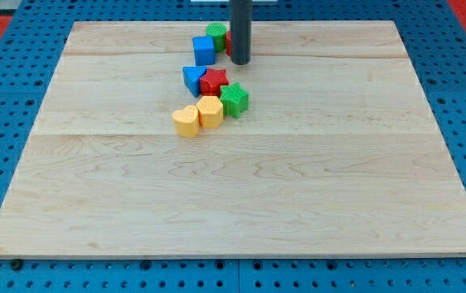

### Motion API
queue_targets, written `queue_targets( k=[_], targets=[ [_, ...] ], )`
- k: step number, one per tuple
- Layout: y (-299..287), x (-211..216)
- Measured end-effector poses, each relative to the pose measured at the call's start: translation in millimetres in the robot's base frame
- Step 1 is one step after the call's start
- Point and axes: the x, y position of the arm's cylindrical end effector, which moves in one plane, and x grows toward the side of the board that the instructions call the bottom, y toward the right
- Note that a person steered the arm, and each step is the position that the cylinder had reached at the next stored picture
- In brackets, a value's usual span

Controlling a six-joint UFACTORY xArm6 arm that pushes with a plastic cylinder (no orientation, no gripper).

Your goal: Slide the red circle along with the green circle towards the top center of the board

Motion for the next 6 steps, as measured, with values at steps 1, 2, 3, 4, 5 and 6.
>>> queue_targets(
  k=[1, 2, 3, 4, 5, 6],
  targets=[
    [8.7, -2.8],
    [7.4, -14.2],
    [-5.7, -27.2],
    [-22.0, -42.0],
    [-29.7, -52.3],
    [-2.3, -45.5]
  ],
)
